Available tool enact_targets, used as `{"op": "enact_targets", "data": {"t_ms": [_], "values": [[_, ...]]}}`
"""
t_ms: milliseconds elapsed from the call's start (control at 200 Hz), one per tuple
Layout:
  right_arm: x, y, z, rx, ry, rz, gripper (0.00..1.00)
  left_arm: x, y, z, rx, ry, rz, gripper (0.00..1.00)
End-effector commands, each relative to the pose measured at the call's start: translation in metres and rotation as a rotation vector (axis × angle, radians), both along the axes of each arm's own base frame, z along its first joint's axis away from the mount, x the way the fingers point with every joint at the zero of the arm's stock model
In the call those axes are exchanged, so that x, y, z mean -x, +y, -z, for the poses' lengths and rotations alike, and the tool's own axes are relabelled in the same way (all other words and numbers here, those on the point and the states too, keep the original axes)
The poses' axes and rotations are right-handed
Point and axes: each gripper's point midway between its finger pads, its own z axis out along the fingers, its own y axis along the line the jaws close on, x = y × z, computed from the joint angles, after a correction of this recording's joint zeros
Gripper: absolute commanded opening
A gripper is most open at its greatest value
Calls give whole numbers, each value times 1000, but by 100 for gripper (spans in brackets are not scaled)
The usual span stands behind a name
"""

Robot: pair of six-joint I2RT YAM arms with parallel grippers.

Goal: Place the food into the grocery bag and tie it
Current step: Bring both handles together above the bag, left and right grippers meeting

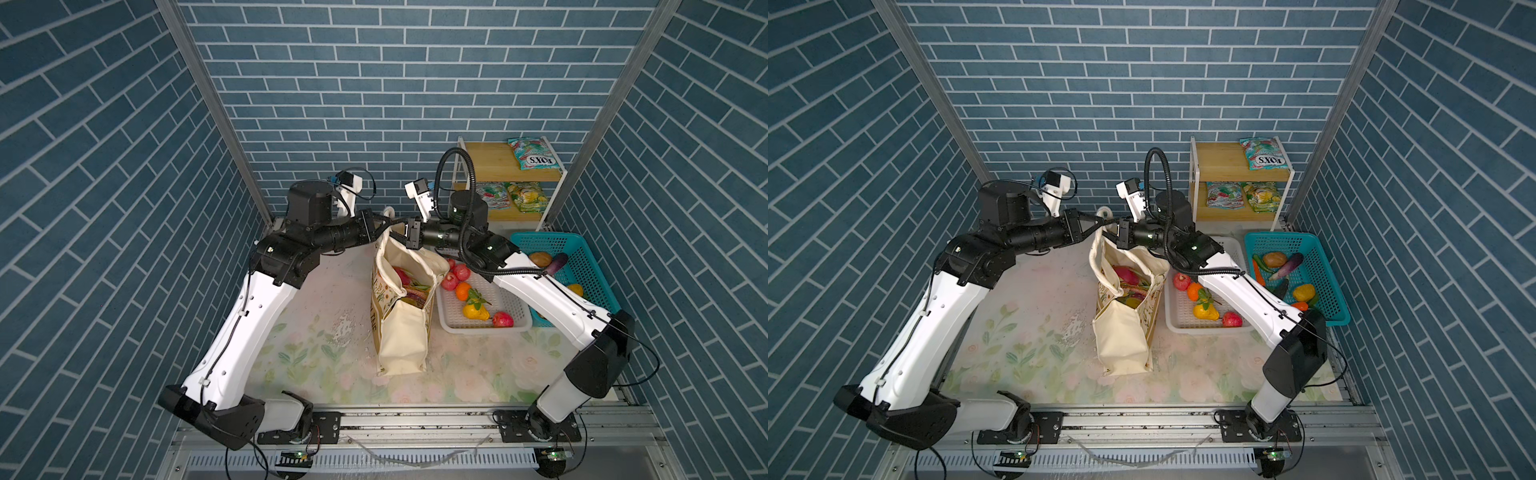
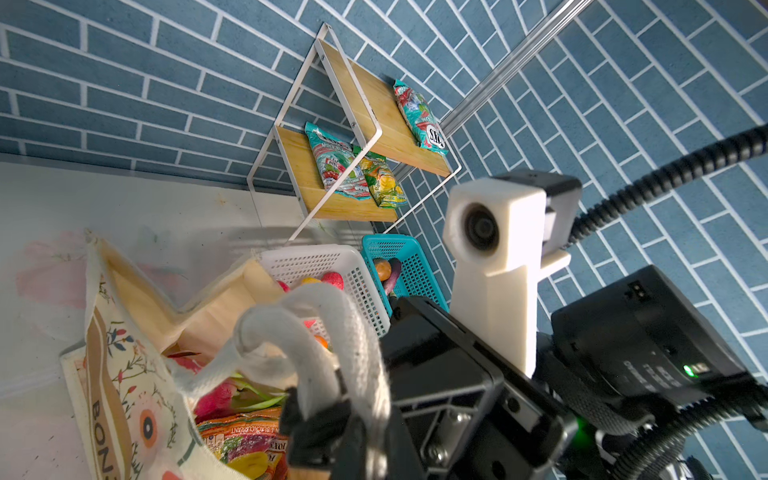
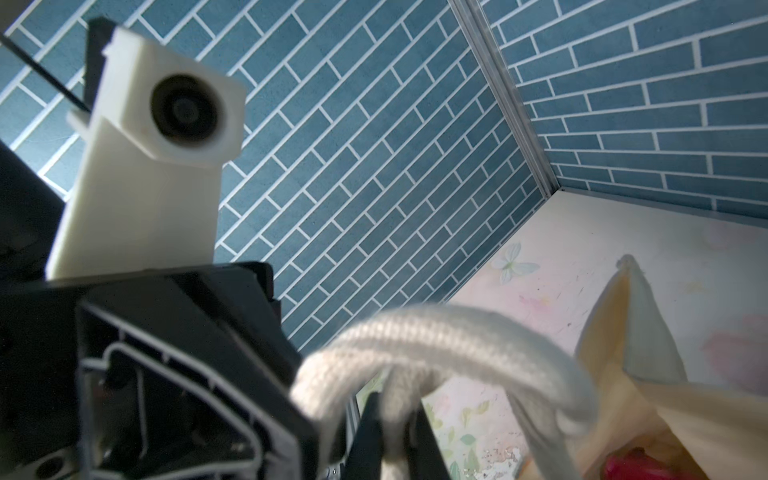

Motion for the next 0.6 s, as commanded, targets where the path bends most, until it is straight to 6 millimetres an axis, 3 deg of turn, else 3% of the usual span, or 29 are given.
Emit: {"op": "enact_targets", "data": {"t_ms": [0, 170, 220, 280, 375, 470, 595], "values": [[-13, 0, -37, -124, -79, 48, 0, 15, -11, -7, 30, -25, 66, 0], [-15, 0, -48, -177, -99, 55, 0, 20, -12, -1, 26, -9, 83, 2], [-16, -2, -50, -189, -106, 63, 0, 23, -12, -3, 31, -14, 89, 14], [-14, -4, -53, -199, -114, 65, 0, 28, -9, -5, 35, -31, 90, 36], [-11, -8, -57, -209, -131, 74, 0, 37, 1, -12, 37, -72, 60, 55], [-10, -13, -61, -217, -147, 84, 0, 44, 15, -15, 32, -106, 14, 65], [-6, -15, -62, -220, -158, 83, 0, 50, 32, -18, 37, -127, -52, 69]]}}
